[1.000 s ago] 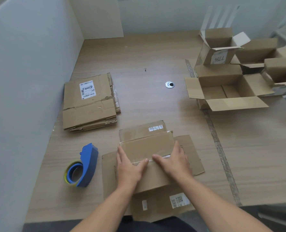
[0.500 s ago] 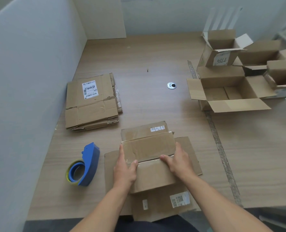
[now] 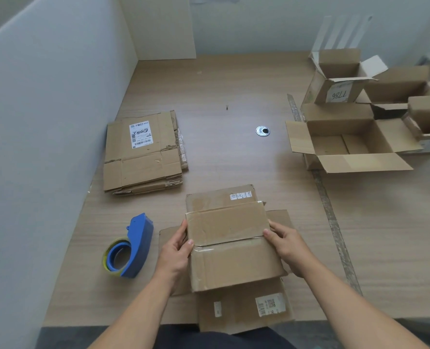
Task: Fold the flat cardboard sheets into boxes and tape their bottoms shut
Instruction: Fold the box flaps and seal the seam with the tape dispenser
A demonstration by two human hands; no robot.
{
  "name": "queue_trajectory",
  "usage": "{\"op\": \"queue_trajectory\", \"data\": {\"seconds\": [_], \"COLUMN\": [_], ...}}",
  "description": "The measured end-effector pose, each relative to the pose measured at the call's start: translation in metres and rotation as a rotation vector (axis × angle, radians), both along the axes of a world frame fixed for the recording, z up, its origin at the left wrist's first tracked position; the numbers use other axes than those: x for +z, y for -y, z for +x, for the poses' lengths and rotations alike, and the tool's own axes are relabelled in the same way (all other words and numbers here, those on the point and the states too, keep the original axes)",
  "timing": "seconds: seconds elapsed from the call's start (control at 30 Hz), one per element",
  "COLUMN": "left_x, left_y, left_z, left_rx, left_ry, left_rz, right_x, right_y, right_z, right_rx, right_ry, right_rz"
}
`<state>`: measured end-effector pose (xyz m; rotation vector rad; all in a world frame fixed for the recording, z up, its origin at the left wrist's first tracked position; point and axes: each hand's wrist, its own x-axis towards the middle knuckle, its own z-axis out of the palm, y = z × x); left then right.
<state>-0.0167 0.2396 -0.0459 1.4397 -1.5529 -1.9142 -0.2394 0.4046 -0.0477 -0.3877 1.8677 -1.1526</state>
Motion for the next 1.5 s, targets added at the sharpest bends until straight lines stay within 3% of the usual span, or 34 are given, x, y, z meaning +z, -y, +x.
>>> {"op": "queue_trajectory", "data": {"seconds": [0.17, 0.3, 0.57, 1.0, 1.3, 1.5], "left_x": [0.007, 0.005, -0.007, -0.001, 0.039, 0.055], "left_y": [0.002, -0.006, -0.014, -0.027, -0.004, 0.017], "left_z": [-0.004, 0.0, 0.006, -0.002, -0.021, -0.021], "left_rx": [-0.086, -0.247, -0.19, -0.049, 0.042, 0.146], "left_ry": [0.099, 0.222, 0.218, 0.25, 0.075, -0.143], "left_rz": [-0.109, -0.167, -0.262, -0.323, -0.487, -0.347], "right_x": [0.017, 0.017, 0.008, 0.011, 0.025, 0.056], "right_y": [0.014, 0.024, 0.027, 0.027, 0.03, 0.033], "right_z": [-0.011, -0.012, 0.012, 0.013, 0.02, 0.007], "right_rx": [0.092, 0.171, -0.042, -0.161, -0.434, -0.335], "right_ry": [-0.078, -0.176, -0.349, -0.31, -0.216, -0.196], "right_rz": [0.198, 0.208, 0.164, 0.194, -0.122, -0.302]}}
